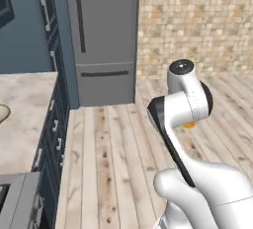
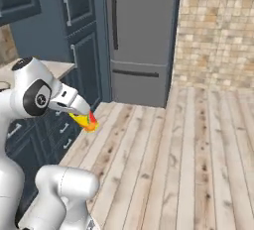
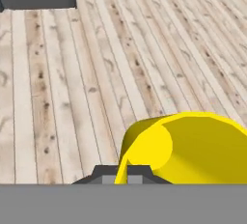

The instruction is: Pick the cup and bowl from the counter and place them on the counter next to the sink.

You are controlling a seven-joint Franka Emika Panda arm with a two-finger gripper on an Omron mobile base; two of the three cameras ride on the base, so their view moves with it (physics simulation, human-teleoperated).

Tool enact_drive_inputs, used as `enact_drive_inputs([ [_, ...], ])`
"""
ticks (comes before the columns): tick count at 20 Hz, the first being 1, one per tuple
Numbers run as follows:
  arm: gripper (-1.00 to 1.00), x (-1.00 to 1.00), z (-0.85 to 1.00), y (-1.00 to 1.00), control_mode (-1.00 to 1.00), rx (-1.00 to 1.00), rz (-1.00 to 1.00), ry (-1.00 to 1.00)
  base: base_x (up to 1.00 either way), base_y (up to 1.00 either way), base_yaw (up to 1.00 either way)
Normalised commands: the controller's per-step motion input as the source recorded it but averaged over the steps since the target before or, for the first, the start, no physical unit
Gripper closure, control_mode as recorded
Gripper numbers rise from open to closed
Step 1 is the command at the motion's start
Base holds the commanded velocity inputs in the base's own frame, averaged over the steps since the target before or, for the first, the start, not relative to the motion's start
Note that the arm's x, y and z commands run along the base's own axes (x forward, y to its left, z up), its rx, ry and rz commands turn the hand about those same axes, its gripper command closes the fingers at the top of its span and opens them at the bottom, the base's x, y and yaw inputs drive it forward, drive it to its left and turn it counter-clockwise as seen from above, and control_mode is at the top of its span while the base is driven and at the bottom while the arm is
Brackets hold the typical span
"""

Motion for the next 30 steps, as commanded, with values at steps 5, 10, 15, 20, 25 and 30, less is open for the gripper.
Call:
enact_drive_inputs([
  [5, 1.0, 0.0, 0.0, 0.0, 1.0, 0.0, 0.0, 0.0, 0.09, -0.01, -0.85],
  [10, 1.0, 0.0, 0.0, 0.0, 1.0, 0.0, 0.0, 0.0, 0.11, -0.01, -0.85],
  [15, 1.0, 0.0, 0.0, 0.0, 1.0, 0.0, 0.0, 0.0, 0.08, -0.09, -0.84],
  [20, 1.0, 0.0, 0.0, 0.0, 1.0, 0.0, 0.0, 0.0, 0.04, -0.14, -0.81],
  [25, 1.0, 0.0, 0.0, 0.0, 1.0, 0.0, 0.0, 0.0, 0.03, -0.01, -0.76],
  [30, 1.0, 0.0, 0.0, 0.0, 1.0, 0.0, 0.0, 0.0, 0.03, 0.0, -0.73],
])
